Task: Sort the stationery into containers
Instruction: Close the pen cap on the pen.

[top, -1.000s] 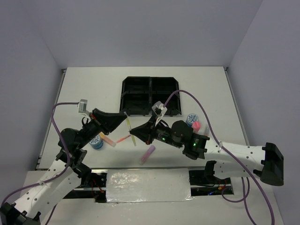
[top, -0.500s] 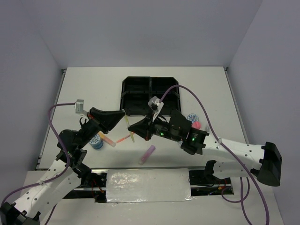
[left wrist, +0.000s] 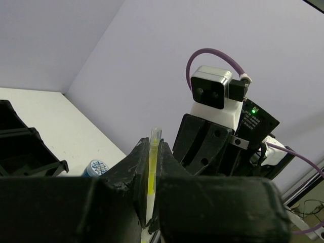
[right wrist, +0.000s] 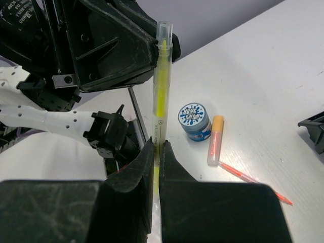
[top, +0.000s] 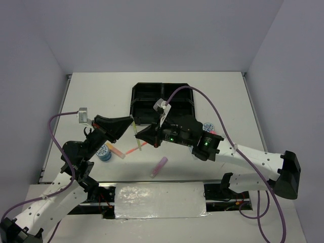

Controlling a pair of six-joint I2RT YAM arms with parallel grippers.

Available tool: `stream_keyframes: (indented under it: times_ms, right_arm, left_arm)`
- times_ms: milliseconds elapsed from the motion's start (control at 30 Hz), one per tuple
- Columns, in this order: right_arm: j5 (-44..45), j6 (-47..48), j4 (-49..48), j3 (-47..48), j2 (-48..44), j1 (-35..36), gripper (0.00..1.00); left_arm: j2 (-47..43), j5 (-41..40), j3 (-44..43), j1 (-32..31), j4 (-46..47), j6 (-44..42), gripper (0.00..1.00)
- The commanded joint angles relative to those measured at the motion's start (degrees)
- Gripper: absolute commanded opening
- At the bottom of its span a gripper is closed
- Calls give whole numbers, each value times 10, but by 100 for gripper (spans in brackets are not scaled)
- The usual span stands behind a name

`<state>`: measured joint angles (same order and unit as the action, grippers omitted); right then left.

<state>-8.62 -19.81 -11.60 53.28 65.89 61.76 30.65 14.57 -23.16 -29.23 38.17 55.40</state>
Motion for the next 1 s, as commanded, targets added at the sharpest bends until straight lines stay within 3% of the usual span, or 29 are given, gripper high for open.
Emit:
stream_keyframes:
  times_ms: [0,167,533,967]
  right_arm:
    - [-1,42,-151,93,-8,-13,0]
    - [-14,61,-137,102,-9,-23,0]
    - [-4,24,-200,42,-46,-24,0]
    - [17,0,-206,85,-36,-35,0]
  left_arm:
    - [18,98,16,-23,-102,-18,0]
    - [13,89,18,-25,-123,-27,0]
    - [13,65,18,-25,-129,-21,0]
    - [17,63,29,-34,-127,-17,0]
